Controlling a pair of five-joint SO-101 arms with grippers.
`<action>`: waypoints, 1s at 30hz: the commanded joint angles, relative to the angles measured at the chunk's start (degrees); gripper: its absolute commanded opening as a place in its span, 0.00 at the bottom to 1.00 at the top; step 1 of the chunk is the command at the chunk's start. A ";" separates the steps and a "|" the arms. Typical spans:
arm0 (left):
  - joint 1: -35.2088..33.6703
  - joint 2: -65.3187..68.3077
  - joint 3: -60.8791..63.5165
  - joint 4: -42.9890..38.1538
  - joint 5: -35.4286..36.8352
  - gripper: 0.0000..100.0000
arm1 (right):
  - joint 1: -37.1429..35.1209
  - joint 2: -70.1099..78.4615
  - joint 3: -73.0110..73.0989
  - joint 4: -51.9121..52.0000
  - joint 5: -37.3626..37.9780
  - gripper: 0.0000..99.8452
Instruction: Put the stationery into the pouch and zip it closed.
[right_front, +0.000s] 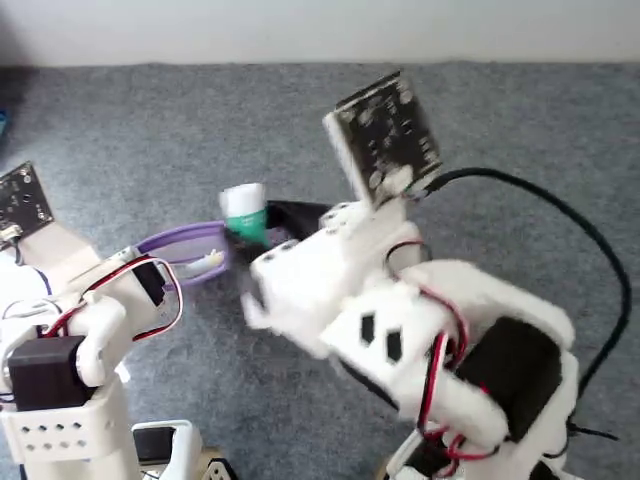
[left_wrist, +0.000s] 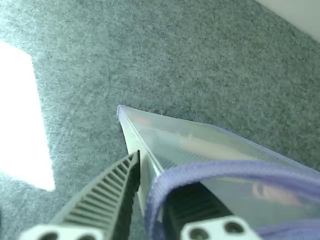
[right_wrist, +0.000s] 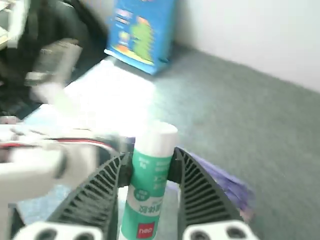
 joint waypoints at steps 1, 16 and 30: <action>0.00 -0.44 -2.07 -2.46 0.62 0.01 | -4.35 -1.19 0.44 -6.81 1.41 0.01; -0.35 -0.88 -0.92 -2.46 0.62 0.01 | -4.53 -17.19 31.12 -26.68 10.90 0.01; -0.26 -0.88 -0.92 -2.99 0.62 0.01 | -1.89 -20.09 59.43 -67.82 26.90 0.01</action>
